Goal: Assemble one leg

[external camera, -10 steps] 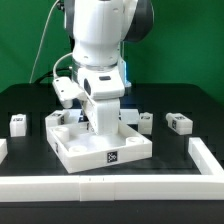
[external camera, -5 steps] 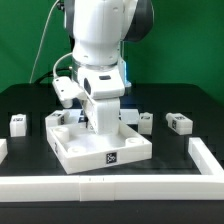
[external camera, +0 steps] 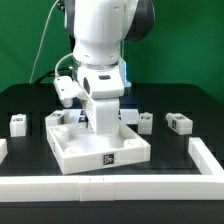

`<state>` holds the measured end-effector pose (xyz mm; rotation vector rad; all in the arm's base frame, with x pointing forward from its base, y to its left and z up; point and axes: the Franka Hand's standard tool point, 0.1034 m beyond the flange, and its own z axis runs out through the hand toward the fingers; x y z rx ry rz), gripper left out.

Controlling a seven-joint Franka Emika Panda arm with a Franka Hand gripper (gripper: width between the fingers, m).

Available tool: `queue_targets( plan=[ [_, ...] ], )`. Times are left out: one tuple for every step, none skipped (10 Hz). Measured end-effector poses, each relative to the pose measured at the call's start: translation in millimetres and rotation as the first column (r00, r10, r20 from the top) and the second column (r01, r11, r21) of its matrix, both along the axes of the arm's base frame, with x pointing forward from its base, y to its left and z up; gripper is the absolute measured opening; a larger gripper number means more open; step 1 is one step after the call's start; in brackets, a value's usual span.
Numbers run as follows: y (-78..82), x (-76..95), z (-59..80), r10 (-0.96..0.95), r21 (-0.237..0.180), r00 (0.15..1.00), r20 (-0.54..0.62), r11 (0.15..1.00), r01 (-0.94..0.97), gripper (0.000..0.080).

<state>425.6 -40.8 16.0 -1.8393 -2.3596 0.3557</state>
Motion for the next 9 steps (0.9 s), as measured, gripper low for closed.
queue_targets(
  plan=[
    [6.3, 6.3, -1.1, -0.064, -0.024, 0.998, 0.016, 0.998, 0.065, 0.0077],
    [11.2, 11.7, -0.2, -0.083, -0.031, 0.996, 0.028, 0.996, 0.084, 0.0077],
    [18.0, 17.2, 0.3, -0.122, -0.042, 0.992, 0.042, 0.991, 0.124, 0.0077],
    [27.7, 24.6, -0.1, -0.137, -0.046, 0.989, 0.055, 0.989, 0.140, 0.0077],
    [40.3, 33.3, -0.2, -0.160, -0.052, 0.985, 0.069, 0.985, 0.164, 0.0077],
    [53.0, 40.0, -0.2, -0.172, -0.055, 0.982, 0.080, 0.983, 0.177, 0.0077],
    [63.2, 45.8, 0.0, -0.169, -0.056, 0.982, 0.086, 0.983, 0.175, 0.0076],
    [66.6, 49.4, 0.2, -0.163, -0.057, 0.983, 0.084, 0.984, 0.169, 0.0076],
    [73.3, 53.7, 1.1, -0.168, -0.063, 0.983, 0.081, 0.983, 0.173, 0.0076]
  ],
)
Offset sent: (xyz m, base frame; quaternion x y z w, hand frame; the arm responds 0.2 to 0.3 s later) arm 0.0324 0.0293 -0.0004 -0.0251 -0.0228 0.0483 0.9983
